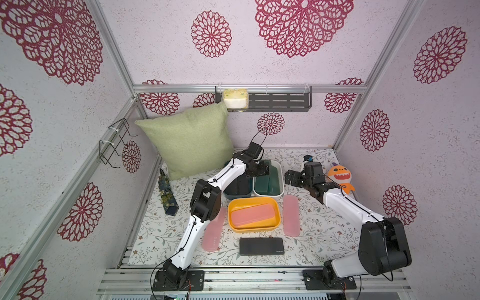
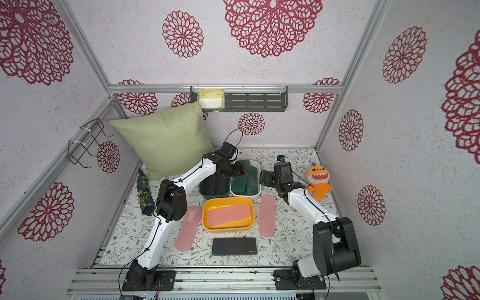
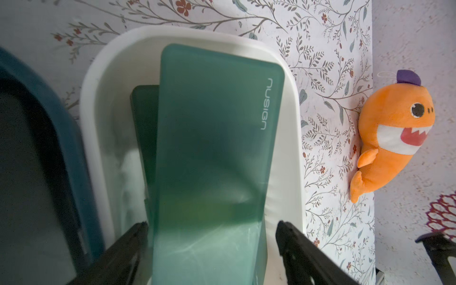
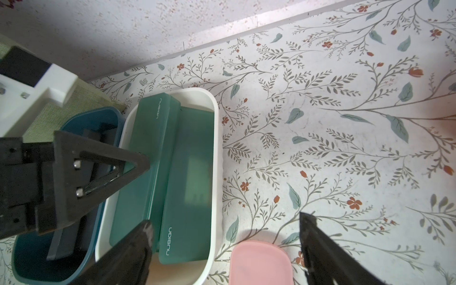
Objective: Place the pencil cases by color into the storage box
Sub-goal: Place the pencil case at the storage box.
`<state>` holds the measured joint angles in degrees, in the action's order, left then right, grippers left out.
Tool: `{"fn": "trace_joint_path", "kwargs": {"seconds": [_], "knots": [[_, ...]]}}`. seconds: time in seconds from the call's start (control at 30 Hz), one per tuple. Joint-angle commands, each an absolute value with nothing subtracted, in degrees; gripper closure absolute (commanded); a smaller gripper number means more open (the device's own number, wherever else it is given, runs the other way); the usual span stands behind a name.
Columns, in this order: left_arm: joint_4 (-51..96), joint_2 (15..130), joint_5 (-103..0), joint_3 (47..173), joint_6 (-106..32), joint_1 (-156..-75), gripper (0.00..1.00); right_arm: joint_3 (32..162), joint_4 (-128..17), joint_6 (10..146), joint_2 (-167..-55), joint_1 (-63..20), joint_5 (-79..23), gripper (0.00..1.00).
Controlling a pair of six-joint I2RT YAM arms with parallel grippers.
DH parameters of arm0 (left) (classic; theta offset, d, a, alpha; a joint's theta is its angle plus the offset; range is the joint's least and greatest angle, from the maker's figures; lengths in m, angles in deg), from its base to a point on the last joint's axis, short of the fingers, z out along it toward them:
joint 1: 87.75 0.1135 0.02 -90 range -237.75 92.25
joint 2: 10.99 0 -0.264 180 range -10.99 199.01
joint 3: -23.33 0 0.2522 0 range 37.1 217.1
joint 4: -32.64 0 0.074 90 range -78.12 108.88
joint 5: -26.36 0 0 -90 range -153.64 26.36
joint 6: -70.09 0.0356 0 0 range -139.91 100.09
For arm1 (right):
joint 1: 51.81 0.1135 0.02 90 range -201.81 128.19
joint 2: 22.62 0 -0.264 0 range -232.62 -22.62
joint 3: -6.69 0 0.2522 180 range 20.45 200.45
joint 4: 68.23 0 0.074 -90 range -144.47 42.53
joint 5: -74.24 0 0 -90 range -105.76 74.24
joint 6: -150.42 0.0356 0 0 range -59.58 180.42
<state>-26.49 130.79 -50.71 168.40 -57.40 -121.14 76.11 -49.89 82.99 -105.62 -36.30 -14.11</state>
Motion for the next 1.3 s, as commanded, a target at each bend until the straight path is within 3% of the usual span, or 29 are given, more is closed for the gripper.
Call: {"fn": "trace_joint_path", "kwargs": {"seconds": [0.0, 0.17, 0.5, 0.8, 1.27], "knots": [[-28.8, 130.0, -54.7, 170.0, -57.4, -121.2, 0.11, 76.4, -50.8, 83.2, -104.9, -36.8, -14.5, 0.05], [-30.7, 127.8, -59.4, 171.5, -56.9, -121.2, 0.10, 76.9, -50.9, 83.1, -105.4, -36.8, -15.0, 0.05], [-26.4, 126.0, -57.4, 171.5, -55.0, -121.3, 0.10, 77.0, -49.4, 82.4, -105.5, -36.8, -15.1, 0.06], [-18.7, 114.3, -63.0, 161.8, -49.6, -121.2, 0.00, 76.9, -41.7, 82.1, -104.6, -35.5, -10.4, 0.06], [-16.1, 98.7, -66.7, 146.4, -48.5, -118.4, 0.03, 73.4, -30.9, 88.7, -105.0, -28.1, -0.3, 0.06]]}}
